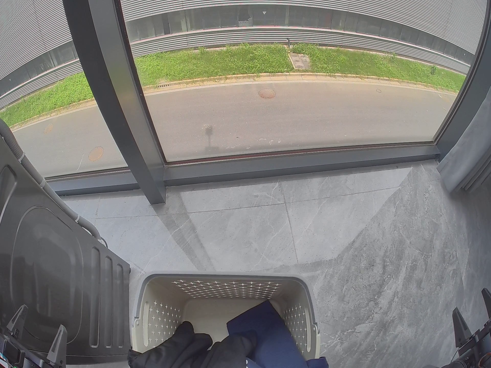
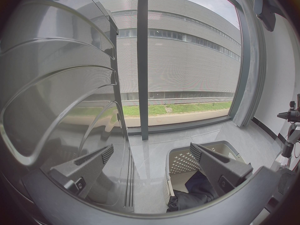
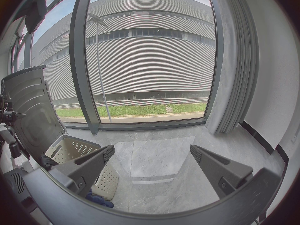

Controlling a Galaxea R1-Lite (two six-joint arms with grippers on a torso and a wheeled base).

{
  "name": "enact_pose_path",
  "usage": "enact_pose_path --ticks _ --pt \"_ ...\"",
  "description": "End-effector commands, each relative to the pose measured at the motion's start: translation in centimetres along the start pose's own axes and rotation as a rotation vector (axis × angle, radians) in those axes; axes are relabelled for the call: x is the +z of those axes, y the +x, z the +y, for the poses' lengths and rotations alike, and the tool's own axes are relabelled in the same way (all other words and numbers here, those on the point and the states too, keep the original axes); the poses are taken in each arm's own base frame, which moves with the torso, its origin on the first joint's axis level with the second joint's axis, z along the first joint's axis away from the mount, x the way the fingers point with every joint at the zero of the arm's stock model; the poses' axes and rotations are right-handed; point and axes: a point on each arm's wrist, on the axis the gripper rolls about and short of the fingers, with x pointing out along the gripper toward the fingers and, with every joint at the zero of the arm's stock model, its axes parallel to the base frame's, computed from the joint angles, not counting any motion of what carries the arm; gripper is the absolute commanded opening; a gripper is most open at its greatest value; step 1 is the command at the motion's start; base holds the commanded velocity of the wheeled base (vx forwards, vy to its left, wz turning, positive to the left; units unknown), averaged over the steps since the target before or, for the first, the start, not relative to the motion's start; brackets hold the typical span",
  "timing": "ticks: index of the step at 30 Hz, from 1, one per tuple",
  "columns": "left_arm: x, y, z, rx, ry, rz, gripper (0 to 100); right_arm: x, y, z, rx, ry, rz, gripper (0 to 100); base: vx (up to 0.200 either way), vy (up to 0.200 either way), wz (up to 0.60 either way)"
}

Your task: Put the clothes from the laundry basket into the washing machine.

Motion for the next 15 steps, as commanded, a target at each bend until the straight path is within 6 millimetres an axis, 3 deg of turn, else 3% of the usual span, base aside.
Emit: enact_pose_path --ticks 1,15 --pt "-0.48 -0.01 0.00 0.000 0.000 -0.001 100 -0.52 0.01 0.01 0.000 -0.001 0.001 100 0.000 0.000 0.00" --pt "-0.48 -0.01 0.00 0.000 0.001 -0.001 100 -0.52 0.00 0.00 0.001 -0.001 0.000 100 0.000 0.000 0.00"
